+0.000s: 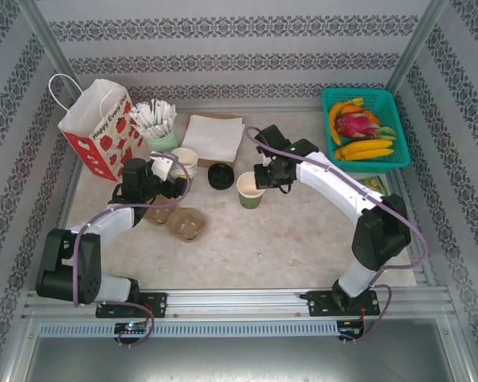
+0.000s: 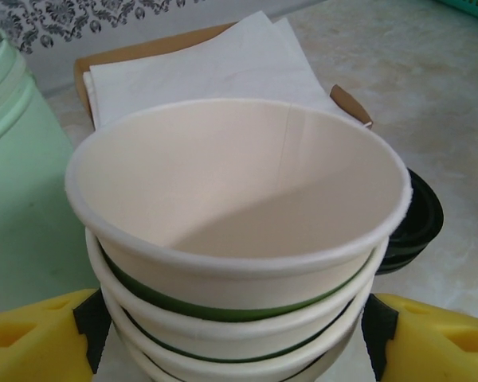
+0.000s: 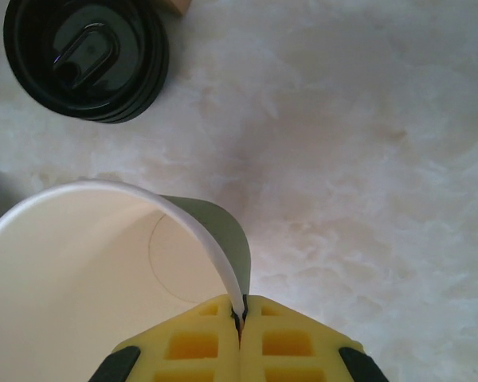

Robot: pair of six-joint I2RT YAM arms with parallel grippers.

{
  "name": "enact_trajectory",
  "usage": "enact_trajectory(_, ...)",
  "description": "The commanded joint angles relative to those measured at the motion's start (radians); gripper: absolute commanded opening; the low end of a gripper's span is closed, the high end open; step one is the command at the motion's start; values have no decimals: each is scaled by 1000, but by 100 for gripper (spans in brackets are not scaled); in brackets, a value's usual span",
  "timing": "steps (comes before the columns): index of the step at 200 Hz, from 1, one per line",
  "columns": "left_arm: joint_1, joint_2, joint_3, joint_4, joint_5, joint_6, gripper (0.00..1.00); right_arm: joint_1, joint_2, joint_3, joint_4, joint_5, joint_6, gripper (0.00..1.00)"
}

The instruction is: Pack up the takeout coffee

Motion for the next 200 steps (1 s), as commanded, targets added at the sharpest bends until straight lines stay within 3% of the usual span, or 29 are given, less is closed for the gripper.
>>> enact_trajectory(1,8,-25,-31,-35,-32,-24,84,51,63,13,46,37,26,0)
enact_trajectory(76,8,-164,-130,8,-83,-100,98,123,180,66,88,50,41,7)
enact_trajectory(120,8,-244,-136,-32,-104,-176,100,122,152,92,100,-2,10,26)
enact_trajectory(133,9,-271,-131,-54,-143,-221,100,113,132,104,100,-35,7,36)
enact_trajectory(155,8,-288,-45,-225,-245,-374,100,73,87,113,125,-103,25,51)
enact_trajectory(185,8,-184,183,-605,-312,-656,100,6,78,121,193,-189,32,59)
enact_trajectory(200,8,-118,262,-760,-296,-739,99,-14,110,147,210,-229,-45,60)
